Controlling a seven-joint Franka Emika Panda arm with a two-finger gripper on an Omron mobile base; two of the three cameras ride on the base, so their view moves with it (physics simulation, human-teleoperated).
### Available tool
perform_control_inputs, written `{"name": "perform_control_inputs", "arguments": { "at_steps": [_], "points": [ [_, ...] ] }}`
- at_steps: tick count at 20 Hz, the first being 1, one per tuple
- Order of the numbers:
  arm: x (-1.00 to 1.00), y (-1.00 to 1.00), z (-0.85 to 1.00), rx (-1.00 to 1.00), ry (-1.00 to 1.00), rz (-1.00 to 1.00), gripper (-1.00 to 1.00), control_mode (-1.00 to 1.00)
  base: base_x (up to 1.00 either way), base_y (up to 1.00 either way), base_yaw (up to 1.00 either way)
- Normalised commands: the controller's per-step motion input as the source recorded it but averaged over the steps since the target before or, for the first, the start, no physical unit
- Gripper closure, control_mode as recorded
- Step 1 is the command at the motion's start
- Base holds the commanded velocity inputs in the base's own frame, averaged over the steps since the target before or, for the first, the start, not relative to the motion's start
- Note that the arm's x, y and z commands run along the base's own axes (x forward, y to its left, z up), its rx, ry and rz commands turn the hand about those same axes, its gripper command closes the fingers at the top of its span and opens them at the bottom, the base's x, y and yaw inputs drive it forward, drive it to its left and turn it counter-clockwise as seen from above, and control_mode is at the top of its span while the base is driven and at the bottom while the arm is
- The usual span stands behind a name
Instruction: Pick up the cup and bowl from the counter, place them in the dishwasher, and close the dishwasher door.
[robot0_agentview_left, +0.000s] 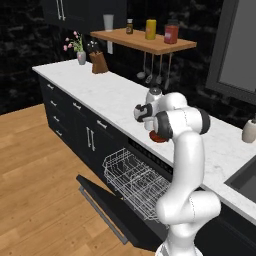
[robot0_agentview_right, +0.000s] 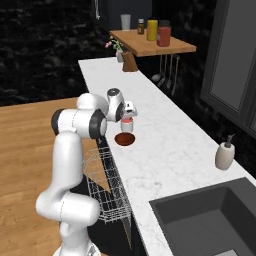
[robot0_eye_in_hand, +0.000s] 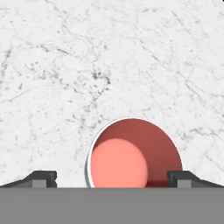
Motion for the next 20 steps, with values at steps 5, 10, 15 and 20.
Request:
{"name": "perform_control_inputs", "arguments": {
  "at_steps": [5, 10, 15, 20],
  "points": [
    [0.07, 0.0, -0.25, 0.0, 0.0, 0.0, -1.0, -1.0, 0.0, 0.0, 0.0],
    [0.0, 0.0, -0.28, 0.0, 0.0, 0.0, -1.0, -1.0, 0.0, 0.0, 0.0],
    [0.0, 0.0, -0.29, 0.0, 0.01, 0.0, 1.0, -1.0, 0.0, 0.0, 0.0],
    [0.01, 0.03, -0.1, 0.0, 0.01, 0.0, 1.0, -1.0, 0.0, 0.0, 0.0]
  ]
}}
